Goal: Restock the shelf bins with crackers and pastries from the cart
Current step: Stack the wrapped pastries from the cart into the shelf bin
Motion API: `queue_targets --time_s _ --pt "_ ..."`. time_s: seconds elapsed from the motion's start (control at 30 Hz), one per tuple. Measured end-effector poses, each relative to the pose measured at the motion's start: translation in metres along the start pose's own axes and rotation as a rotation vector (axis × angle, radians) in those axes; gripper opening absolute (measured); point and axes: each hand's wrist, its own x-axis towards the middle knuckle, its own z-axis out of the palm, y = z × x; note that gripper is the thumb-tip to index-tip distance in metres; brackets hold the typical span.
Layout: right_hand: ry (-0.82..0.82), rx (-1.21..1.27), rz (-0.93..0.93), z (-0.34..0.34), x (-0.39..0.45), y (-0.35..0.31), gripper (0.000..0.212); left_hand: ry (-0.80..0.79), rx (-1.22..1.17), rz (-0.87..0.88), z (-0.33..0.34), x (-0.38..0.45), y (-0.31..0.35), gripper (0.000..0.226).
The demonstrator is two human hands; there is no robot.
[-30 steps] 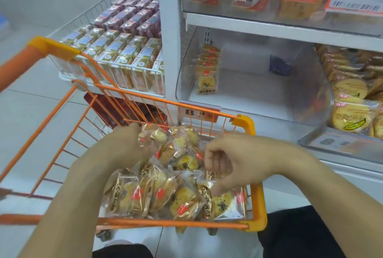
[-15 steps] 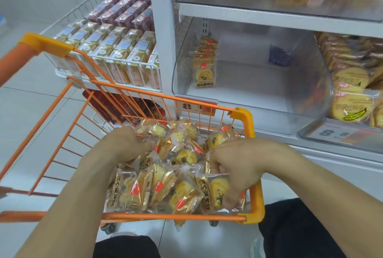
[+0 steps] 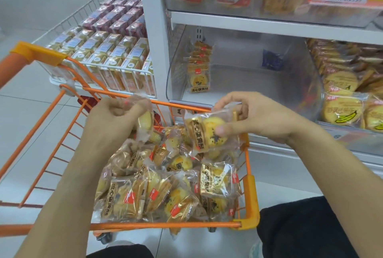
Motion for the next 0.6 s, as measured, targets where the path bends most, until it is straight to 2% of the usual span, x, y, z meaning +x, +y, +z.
queue_targets --time_s 0.1,0.17,0.23,0.3,0.33,0.4,0.43,0.53,0.6 --pt "0.083 0.388 -0.064 0.008 0.003 -0.005 0.044 -0.264 -0.582 -0.124 0.006 -0.007 0.011 0.044" --pt "0.113 0.614 -0.046 0.013 0.005 -0.008 0.032 -0.396 -0.808 -0.241 0.010 -0.013 0.017 0.042" --pt "0.090 0.746 0.013 0.015 0.006 -0.009 0.039 -0.512 -0.862 -0.291 0.018 -0.017 0.018 0.050" --pt "0.025 0.753 0.056 0.017 0.006 -0.008 0.049 -0.560 -0.907 -0.329 0.025 -0.021 0.021 0.036" --pt "-0.002 0.741 0.069 0.017 0.006 -0.008 0.047 -0.572 -0.916 -0.341 0.029 -0.022 0.023 0.029" --pt "-0.058 0.731 0.087 0.016 0.005 -0.006 0.044 -0.608 -0.886 -0.309 0.035 -0.025 0.026 0.035" --pt "-0.080 0.718 0.093 0.014 0.005 -0.005 0.049 -0.612 -0.858 -0.290 0.039 -0.027 0.027 0.037" --pt "-0.054 0.648 0.120 0.008 0.005 -0.002 0.064 -0.513 -0.743 -0.228 0.046 -0.024 0.024 0.034" --pt "0.025 0.502 0.111 0.004 0.003 -0.002 0.064 -0.432 -0.623 -0.154 0.050 -0.019 0.022 0.034"
